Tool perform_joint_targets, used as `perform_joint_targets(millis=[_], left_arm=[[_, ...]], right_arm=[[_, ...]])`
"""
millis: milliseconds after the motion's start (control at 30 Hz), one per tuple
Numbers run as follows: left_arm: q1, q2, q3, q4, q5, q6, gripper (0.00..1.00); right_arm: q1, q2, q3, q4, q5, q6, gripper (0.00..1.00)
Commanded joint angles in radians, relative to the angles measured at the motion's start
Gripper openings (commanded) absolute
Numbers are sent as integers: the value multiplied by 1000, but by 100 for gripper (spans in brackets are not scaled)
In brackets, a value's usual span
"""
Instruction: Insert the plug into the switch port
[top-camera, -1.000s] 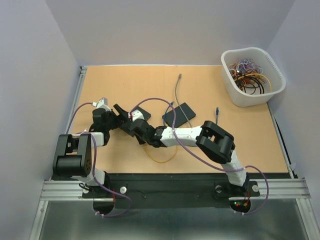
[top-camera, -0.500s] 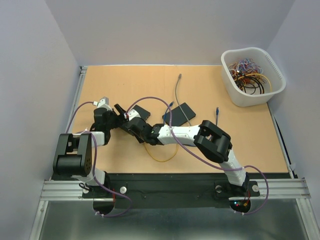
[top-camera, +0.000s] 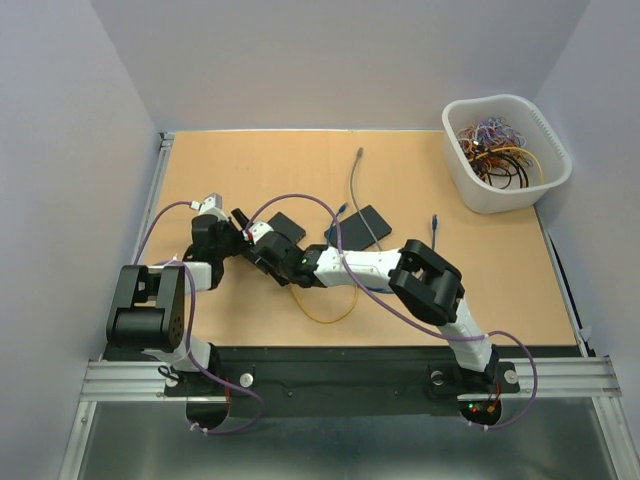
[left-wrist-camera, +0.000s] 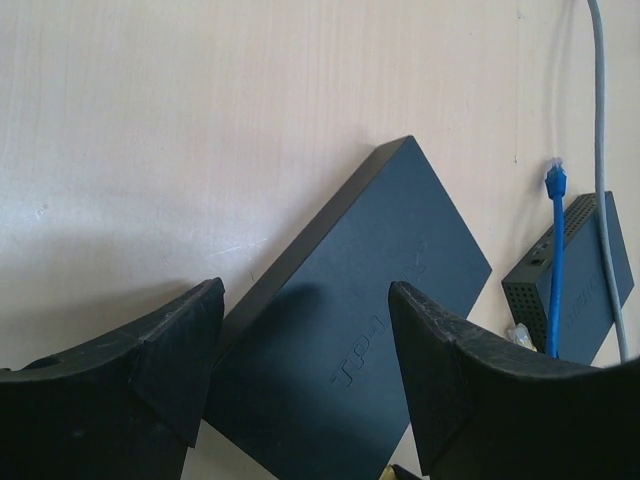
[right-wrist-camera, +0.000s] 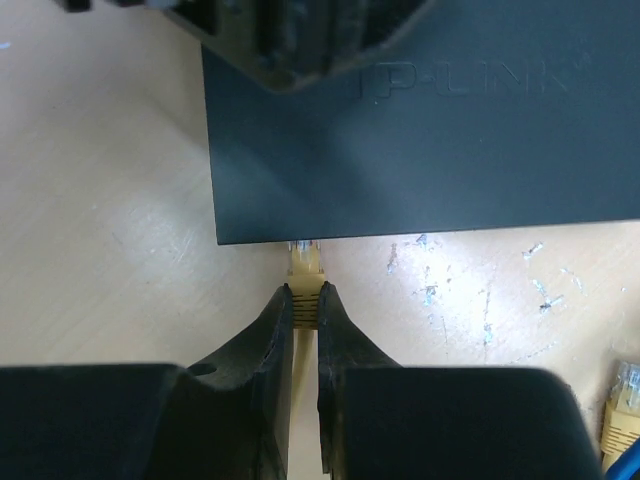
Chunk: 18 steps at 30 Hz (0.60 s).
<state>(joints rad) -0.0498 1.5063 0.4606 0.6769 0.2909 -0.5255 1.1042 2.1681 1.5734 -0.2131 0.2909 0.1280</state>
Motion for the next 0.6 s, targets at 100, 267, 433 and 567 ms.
perform_joint_targets(millis=[100, 267, 433, 567], left_arm=[[-64, 8, 26, -42, 83, -30, 74], [-81, 14, 18, -56, 82, -39, 73], [-136, -17, -10, -69, 82, -71, 72], [-202, -53, -45, -73, 71, -93, 72]], right_arm=[[-18, 24, 103, 130, -56, -41, 0], [-29, 39, 108, 130, -35, -34, 1], [-35, 21, 68, 132, -3, -25, 0], [-35, -13, 11, 136, -54, -62, 1]])
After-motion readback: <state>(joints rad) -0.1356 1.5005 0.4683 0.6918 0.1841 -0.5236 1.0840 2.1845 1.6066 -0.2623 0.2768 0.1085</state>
